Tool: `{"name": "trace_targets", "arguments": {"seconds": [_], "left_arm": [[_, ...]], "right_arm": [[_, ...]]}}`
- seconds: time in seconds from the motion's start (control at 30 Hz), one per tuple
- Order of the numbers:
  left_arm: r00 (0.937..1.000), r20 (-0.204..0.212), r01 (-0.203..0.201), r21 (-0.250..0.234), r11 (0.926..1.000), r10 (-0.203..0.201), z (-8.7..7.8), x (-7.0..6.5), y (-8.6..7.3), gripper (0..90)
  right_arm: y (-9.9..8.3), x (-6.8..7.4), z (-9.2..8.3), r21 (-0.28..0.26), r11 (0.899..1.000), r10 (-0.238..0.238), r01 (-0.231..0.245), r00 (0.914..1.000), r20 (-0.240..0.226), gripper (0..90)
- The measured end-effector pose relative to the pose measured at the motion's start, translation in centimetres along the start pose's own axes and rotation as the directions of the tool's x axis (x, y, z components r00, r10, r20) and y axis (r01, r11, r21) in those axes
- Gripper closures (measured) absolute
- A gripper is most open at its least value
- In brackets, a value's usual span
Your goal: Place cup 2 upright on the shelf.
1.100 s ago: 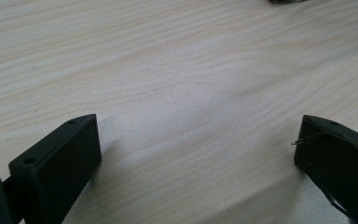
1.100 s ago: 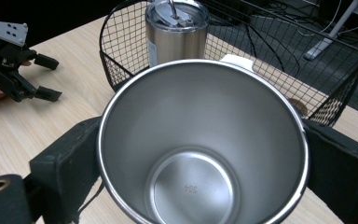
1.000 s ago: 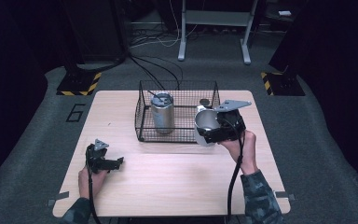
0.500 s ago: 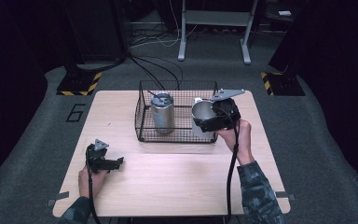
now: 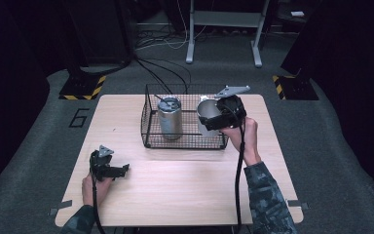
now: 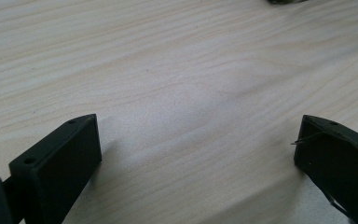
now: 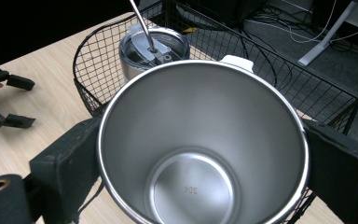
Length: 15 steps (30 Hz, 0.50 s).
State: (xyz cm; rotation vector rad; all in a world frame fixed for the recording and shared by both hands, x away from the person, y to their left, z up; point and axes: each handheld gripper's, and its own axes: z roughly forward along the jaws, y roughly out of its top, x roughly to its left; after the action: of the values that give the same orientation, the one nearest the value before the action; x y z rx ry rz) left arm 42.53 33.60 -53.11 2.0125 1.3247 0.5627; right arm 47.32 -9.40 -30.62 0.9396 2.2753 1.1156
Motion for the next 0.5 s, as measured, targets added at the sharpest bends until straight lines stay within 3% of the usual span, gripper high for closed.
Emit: {"name": "trace_targets", "arguments": {"seconds": [0.27,0.5], "left_arm": [[1.0000,-0.002,-0.009,-0.005,0.9999,0.009,0.0,0.0,0.0,0.4],[0.9999,-0.002,-0.016,-0.006,0.9999,0.016,0.0,0.1,0.0,0.6]], "right_arm": [[0.5,-0.7,1.1,0.016,1.000,0.021,-0.021,0.9997,0.008,5.8],[0.7,-1.3,2.2,0.028,1.000,0.010,-0.010,0.9999,0.011,5.8]]}}
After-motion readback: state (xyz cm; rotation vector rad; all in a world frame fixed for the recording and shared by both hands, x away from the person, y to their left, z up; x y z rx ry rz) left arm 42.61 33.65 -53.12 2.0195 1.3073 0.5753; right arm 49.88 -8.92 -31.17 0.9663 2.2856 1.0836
